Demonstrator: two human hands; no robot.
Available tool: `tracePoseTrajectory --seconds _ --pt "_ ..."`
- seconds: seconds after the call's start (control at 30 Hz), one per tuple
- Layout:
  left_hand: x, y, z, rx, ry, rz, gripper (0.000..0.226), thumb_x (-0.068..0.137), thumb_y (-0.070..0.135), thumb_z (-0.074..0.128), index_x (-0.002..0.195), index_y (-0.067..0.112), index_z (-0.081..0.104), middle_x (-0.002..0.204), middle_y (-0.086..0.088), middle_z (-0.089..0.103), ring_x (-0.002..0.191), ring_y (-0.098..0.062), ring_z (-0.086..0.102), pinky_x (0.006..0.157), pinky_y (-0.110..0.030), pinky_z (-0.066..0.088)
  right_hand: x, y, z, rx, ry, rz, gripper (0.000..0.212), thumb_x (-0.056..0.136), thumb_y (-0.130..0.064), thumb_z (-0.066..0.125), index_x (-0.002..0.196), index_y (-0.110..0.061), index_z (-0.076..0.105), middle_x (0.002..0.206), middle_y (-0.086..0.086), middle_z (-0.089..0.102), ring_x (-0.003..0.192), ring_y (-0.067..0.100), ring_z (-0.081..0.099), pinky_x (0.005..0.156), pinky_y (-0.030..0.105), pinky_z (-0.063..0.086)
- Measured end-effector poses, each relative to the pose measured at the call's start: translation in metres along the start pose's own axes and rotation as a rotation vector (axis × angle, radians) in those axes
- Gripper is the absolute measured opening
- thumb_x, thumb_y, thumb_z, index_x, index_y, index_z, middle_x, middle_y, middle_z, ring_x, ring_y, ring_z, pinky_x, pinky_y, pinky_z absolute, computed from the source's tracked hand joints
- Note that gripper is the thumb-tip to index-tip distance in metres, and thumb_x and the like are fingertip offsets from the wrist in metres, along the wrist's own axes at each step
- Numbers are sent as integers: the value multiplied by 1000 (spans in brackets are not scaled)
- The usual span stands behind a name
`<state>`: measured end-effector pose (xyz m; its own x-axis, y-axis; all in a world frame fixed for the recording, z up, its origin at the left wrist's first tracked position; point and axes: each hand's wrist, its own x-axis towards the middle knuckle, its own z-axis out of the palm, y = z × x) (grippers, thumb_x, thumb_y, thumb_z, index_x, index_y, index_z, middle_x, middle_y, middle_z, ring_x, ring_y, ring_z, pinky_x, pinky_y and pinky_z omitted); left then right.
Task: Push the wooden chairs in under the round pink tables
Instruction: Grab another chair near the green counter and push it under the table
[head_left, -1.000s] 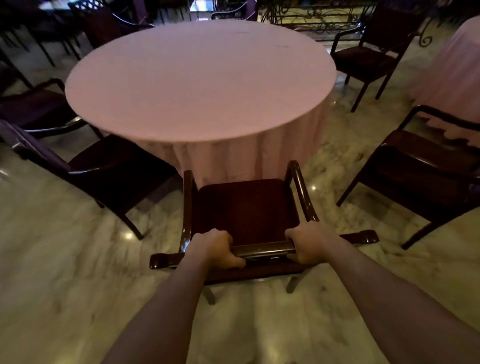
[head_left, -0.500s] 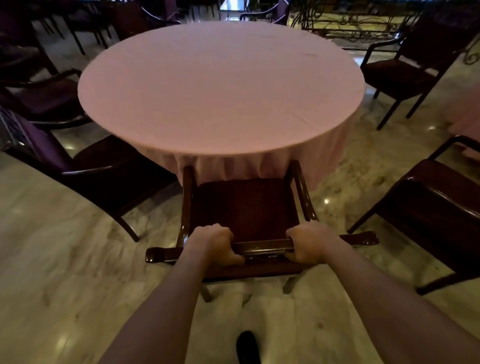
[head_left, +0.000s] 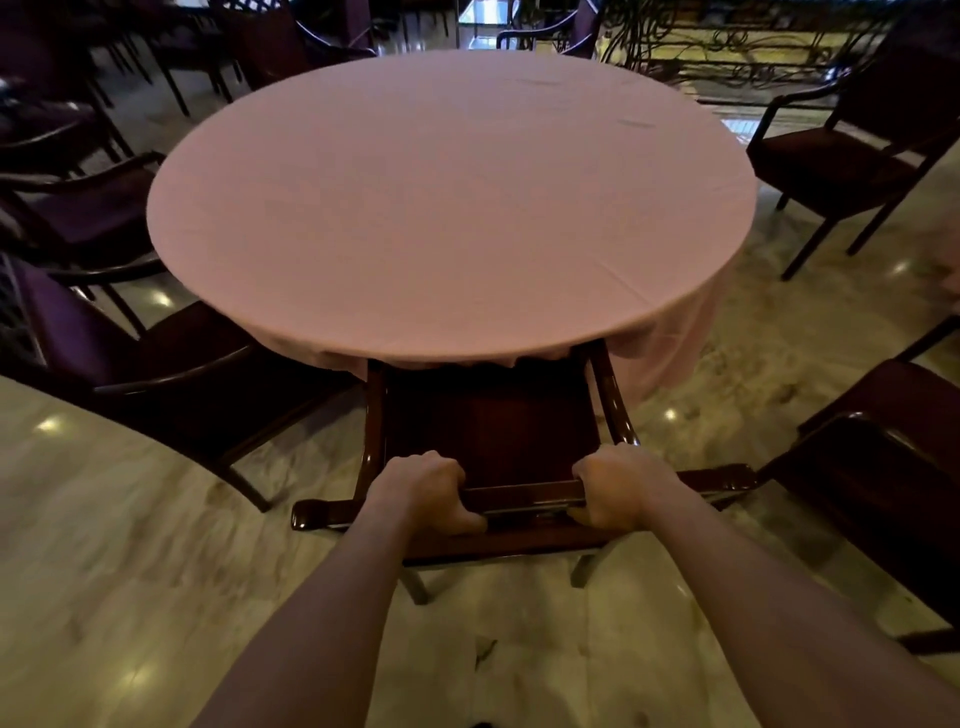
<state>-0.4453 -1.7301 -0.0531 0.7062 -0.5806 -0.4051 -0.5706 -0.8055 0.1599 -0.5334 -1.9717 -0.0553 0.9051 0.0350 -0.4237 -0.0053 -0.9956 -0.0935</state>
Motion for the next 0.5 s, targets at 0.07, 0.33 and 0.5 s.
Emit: tracePoseTrajectory --seconds 0.07,0.33,0.5 --pt "12 1 -5 6 -9 -8 38 78 65 67 94 30 68 85 9 55 74 -14 55 68 -30 42 11 9 -3 -11 7 -9 18 86 -46 65 82 -30 59 78 -8 61 75 17 62 72 33 54" --pt "53 2 -26 -16 -44 -53 42 78 64 67 97 27 69 90 6 60 79 -18 58 72 -33 48 50 40 -22 -15 11 -47 19 85 -49 63 82 -31 58 76 -9 56 72 16 59 66 33 54" --pt "71 3 -32 -26 -16 -63 41 78 63 67 97 28 71 88 6 61 77 -18 59 69 -32 47 67 55 -30 -26 18 -75 22 88 -50 64 85 -30 57 74 -10 51 71 17 55 63 32 47"
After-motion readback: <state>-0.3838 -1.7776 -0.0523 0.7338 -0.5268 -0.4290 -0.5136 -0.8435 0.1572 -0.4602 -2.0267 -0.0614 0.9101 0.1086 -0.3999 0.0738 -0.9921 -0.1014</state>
